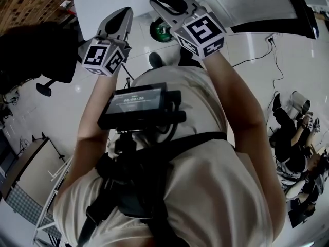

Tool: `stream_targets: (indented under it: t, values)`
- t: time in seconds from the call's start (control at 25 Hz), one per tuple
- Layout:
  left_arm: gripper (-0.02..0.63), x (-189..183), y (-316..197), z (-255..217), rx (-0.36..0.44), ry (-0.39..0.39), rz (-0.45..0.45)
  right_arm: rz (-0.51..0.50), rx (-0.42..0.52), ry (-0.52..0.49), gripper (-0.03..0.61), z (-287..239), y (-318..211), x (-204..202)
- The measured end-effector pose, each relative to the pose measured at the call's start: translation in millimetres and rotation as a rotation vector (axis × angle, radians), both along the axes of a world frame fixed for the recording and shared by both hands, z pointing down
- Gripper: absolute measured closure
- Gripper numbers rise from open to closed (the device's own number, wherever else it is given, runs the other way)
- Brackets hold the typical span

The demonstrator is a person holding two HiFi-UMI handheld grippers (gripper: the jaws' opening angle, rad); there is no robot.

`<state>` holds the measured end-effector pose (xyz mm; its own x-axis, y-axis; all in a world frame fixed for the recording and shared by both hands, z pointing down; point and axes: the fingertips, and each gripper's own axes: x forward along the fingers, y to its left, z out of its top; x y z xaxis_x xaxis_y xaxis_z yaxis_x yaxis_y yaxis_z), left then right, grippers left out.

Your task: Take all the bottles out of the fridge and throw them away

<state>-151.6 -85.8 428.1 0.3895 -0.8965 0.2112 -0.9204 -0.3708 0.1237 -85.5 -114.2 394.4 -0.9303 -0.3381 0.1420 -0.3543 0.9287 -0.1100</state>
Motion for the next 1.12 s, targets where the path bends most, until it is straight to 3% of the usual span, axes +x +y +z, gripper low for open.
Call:
stream_targets:
  t: [0.4,0.8,1.12]
  values:
    - [0.606,3.1,-10.7,-43.0,0.085,-0.016,0.012,-0.015,0.024,-0.065,0.537,-26.9,-4.6,2.9]
    - [0.606,8.5,-5.1,-34.8,0.071,0.000,0.022,-0.013,-0.011,-0.070,0.538,-15.9,-2.0,6.3]
    - [0.606,9.1,-5.5,-35.7,0.074,-0.006,0.020,0.001,-0.008,-0.082,0.575,-19.1,-4.4,9.6]
